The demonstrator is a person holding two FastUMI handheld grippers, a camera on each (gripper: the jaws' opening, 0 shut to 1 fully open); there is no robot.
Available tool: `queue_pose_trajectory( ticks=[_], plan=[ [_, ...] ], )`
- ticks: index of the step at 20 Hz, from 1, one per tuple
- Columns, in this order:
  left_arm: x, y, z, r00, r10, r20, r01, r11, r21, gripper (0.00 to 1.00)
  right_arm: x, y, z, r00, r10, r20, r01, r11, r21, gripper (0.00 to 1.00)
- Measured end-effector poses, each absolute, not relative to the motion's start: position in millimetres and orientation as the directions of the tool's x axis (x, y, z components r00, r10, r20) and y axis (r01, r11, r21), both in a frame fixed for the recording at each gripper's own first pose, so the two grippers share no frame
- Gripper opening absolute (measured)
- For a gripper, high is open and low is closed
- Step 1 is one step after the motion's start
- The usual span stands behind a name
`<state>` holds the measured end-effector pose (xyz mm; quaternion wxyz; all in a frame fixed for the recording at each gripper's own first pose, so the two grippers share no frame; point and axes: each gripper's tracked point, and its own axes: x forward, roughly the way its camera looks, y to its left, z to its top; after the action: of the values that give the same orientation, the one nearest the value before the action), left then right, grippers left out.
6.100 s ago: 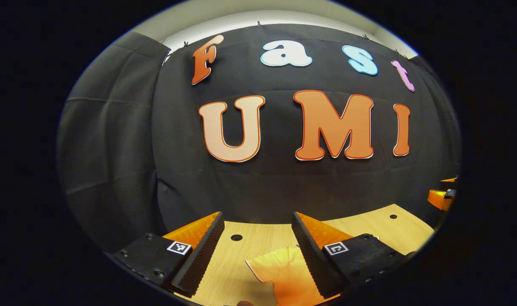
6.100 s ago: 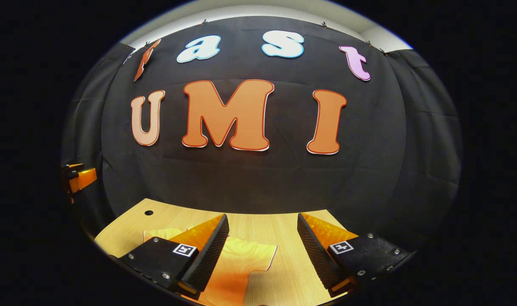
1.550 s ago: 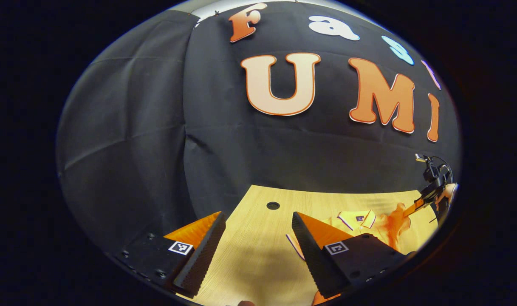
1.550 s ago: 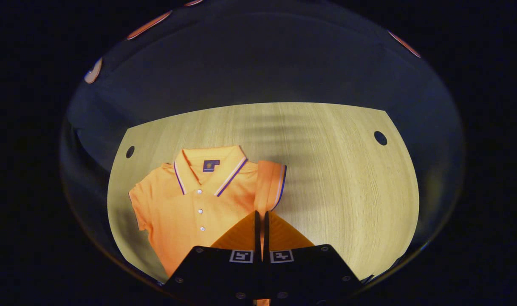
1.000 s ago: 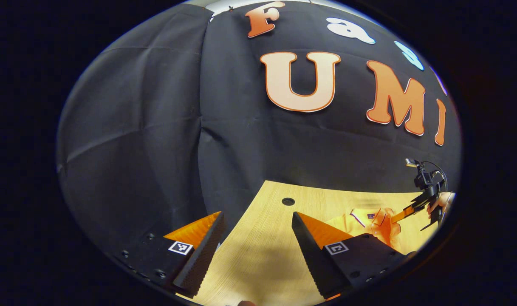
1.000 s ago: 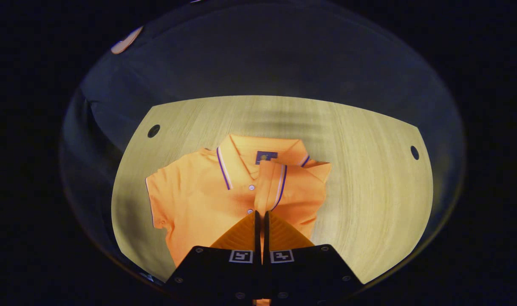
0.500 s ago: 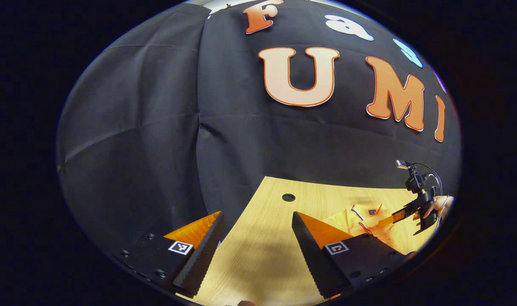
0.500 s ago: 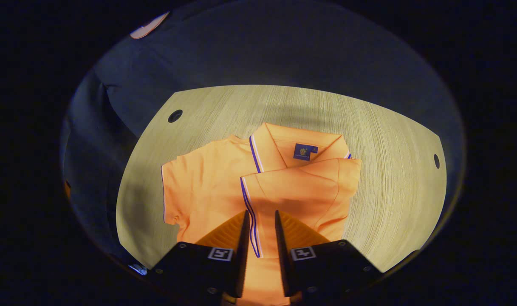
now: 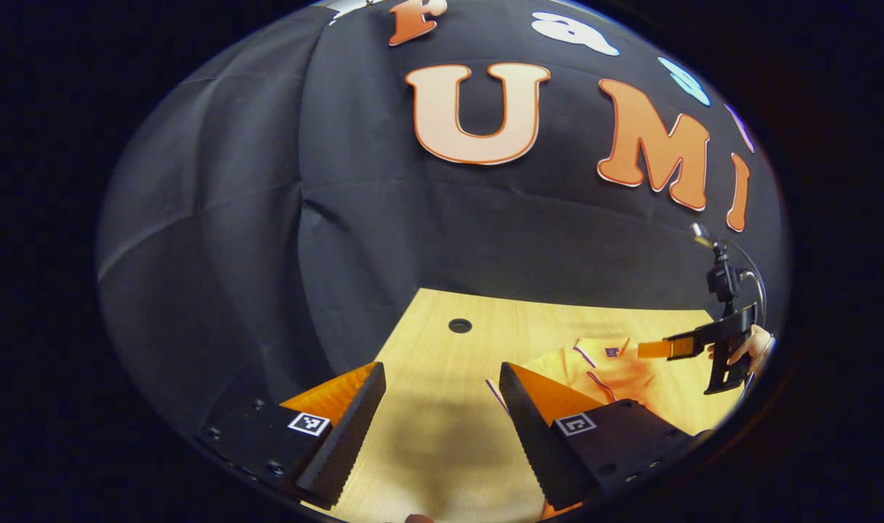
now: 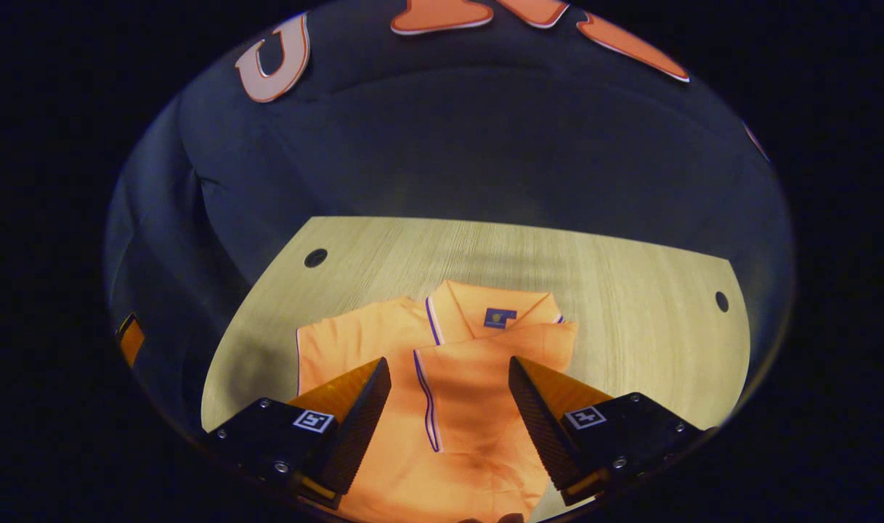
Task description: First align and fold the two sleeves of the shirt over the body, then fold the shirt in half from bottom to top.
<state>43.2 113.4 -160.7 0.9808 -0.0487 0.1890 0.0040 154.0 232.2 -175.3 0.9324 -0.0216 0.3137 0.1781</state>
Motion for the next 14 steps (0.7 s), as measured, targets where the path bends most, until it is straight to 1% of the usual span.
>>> queue_pose_trajectory(
  ticks=[2, 5, 8, 11, 14],
  plan=[
    [51.7, 93.6, -166.0, 0.914, -0.061, -0.402, 0.013, 0.993, -0.121, 0.97, 149.5, 216.7, -146.8, 0.785, 0.311, -0.535, -0.334, 0.941, 0.057, 1.0],
    [67.1, 70.9, -174.9, 0.891, -0.088, -0.445, 0.036, 0.992, -0.124, 0.98, 142.3, 190.0, -103.6, 0.844, 0.292, -0.449, -0.318, 0.948, 0.02, 0.99],
    [74.4, 41.9, -192.0, 0.846, -0.154, -0.51, 0.055, 0.977, -0.204, 0.98, 132.0, 157.7, -68.2, 0.893, 0.263, -0.364, -0.284, 0.959, -0.003, 0.99],
    [85.6, 26.2, -220.1, 0.765, -0.209, -0.609, 0.052, 0.963, -0.265, 0.98, 121.6, 134.3, -45.9, 0.916, 0.259, -0.307, -0.271, 0.963, 0.004, 0.99],
    [98.8, 17.9, -252.7, 0.654, -0.248, -0.714, 0.0, 0.945, -0.328, 0.98, 109.6, 110.7, -32.3, 0.923, 0.261, -0.284, -0.265, 0.964, 0.025, 0.99]
  ],
)
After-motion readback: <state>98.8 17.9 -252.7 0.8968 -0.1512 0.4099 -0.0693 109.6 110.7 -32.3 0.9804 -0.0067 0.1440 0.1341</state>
